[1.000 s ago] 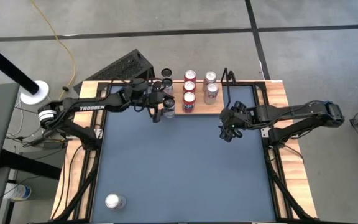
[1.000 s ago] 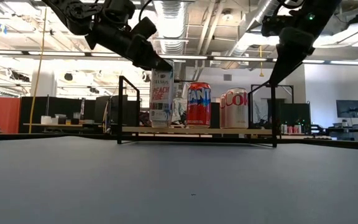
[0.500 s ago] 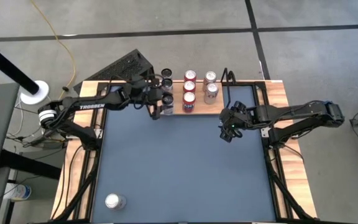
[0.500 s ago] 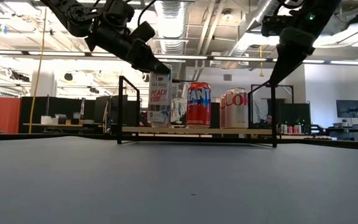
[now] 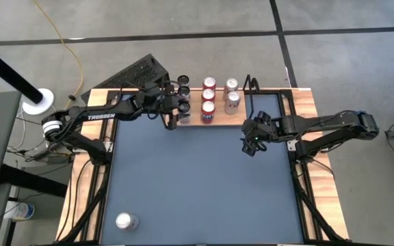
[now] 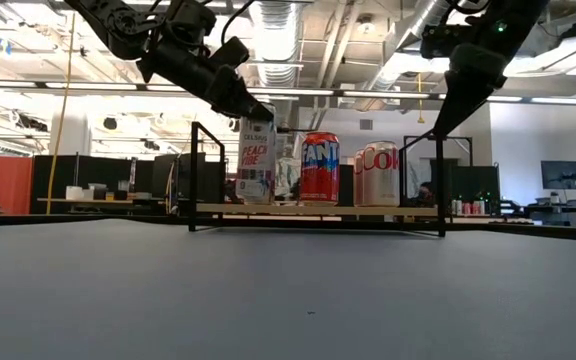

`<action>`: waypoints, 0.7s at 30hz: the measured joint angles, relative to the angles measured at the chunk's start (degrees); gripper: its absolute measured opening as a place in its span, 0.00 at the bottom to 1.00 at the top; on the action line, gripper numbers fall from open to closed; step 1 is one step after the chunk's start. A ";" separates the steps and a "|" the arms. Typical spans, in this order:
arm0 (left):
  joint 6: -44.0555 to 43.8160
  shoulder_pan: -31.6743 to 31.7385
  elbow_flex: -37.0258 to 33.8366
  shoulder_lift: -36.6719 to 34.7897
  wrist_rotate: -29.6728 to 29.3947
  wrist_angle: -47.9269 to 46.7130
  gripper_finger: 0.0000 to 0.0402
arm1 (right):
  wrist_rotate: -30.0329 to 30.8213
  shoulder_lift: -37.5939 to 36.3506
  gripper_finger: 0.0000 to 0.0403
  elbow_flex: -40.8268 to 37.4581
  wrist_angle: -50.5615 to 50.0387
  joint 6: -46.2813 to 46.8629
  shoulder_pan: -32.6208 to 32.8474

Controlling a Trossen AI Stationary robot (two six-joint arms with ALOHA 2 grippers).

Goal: Place canned beverage on shelf
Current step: Put the black soda can on the shelf aligned with the other black soda can

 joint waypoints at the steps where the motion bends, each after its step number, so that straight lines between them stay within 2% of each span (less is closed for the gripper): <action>1: -0.23 0.00 0.00 0.00 0.00 0.02 0.63 | 0.00 0.00 0.75 0.00 0.00 0.00 0.00; 10: -1.07 -0.07 -0.02 2.93 -0.41 3.53 0.63 | -0.06 0.02 0.75 0.02 0.02 0.04 0.09; 21: -1.77 0.22 -0.02 2.93 -0.51 2.92 0.63 | -1.36 0.02 0.75 0.02 0.07 0.02 0.52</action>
